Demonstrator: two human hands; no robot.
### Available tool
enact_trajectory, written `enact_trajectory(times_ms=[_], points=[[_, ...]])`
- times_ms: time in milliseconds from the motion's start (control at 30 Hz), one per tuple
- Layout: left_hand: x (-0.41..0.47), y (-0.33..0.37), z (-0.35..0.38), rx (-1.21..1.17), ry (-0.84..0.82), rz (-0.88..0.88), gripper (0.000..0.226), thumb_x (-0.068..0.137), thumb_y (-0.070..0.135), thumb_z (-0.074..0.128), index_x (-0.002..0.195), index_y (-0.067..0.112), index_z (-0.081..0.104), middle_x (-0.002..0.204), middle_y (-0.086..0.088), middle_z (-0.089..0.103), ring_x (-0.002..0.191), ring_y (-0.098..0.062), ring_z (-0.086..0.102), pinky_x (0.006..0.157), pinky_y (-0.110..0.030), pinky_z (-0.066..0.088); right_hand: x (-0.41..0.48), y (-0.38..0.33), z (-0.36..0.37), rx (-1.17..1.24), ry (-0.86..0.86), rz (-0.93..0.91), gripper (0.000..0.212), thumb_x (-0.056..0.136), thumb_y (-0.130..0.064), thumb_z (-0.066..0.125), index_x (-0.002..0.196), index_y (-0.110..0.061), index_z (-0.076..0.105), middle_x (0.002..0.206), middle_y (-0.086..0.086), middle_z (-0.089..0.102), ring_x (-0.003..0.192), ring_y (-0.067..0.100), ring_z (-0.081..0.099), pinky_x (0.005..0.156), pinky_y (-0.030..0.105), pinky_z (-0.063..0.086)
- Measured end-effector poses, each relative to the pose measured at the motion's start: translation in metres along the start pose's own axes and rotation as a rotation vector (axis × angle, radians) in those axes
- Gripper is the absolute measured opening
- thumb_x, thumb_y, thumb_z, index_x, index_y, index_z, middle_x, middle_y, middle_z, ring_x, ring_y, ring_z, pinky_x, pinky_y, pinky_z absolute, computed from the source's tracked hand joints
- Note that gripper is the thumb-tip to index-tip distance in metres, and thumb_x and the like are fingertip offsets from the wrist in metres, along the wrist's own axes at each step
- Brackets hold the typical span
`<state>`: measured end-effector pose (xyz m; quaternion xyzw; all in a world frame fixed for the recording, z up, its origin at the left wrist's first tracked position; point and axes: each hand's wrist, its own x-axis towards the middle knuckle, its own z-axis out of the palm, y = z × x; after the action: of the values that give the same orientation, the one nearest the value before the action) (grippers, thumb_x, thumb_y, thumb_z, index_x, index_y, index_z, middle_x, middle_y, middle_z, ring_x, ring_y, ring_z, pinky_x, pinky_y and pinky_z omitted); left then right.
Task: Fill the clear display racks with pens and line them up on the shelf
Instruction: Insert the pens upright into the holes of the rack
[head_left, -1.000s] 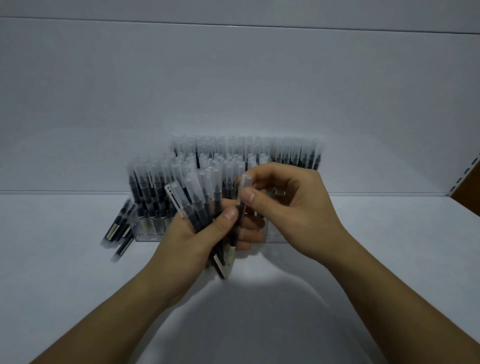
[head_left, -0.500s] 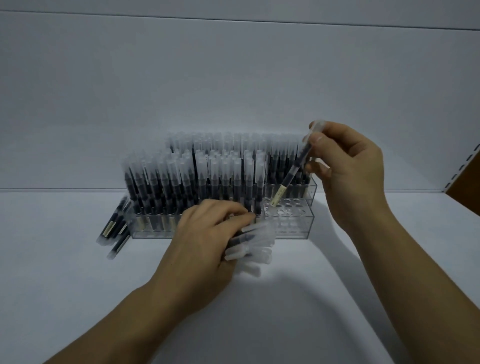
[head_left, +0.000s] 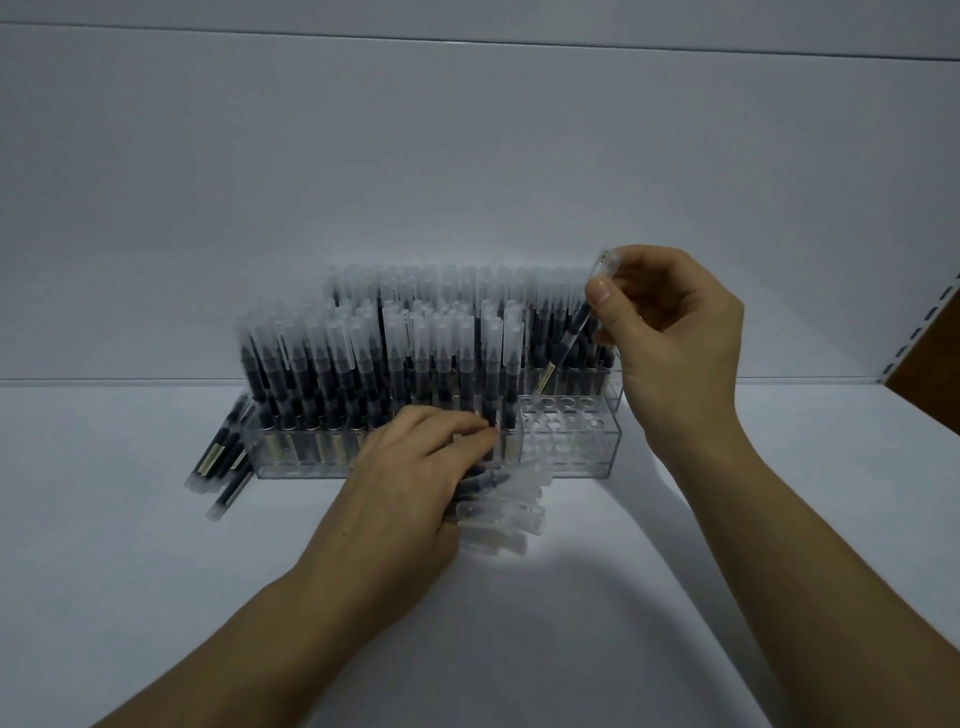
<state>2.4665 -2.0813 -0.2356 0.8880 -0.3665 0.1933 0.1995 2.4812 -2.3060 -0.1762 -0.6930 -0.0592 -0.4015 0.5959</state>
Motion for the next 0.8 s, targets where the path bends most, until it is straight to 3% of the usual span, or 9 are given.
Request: enact_trajectory(times_ms=[233,467,800], points=[[0.003,0.001,0.001,-0.03,0.028,-0.055,0.061,0.071,-0.003,0.075,0.127,0.019,0.066,0.126,0.009,0.059,0.116,-0.018,0.052,0.093,-0.046,0.049,-0.001,0.004,0.007,-0.018,-0.037,-0.022,0.018,0.088,-0.007,0.078,0.104,-0.013,0.072,0.089,-0.001,0.07,0.085,0.016,0.067,0.079,0.05,0.06],[0.003,0.002,-0.001,-0.03,0.024,-0.063,0.061,0.071,-0.003,0.074,0.127,0.019,0.066,0.123,0.009,0.058,0.113,-0.017,0.05,0.091,-0.047,0.048,-0.001,0.008,0.016,-0.111,-0.11,-0.072,0.017,0.087,-0.011,0.08,0.1,-0.019,0.072,0.084,-0.005,0.069,0.078,0.007,0.064,0.072,0.019,0.052],[0.004,0.006,-0.005,-0.021,0.016,-0.079,0.061,0.07,-0.004,0.068,0.126,0.02,0.067,0.121,0.009,0.055,0.11,-0.015,0.047,0.09,-0.044,0.048,-0.007,0.015,0.019,-0.203,-0.192,-0.045,0.02,0.087,-0.012,0.081,0.105,-0.017,0.073,0.086,-0.004,0.071,0.082,0.015,0.068,0.076,0.023,0.057]])
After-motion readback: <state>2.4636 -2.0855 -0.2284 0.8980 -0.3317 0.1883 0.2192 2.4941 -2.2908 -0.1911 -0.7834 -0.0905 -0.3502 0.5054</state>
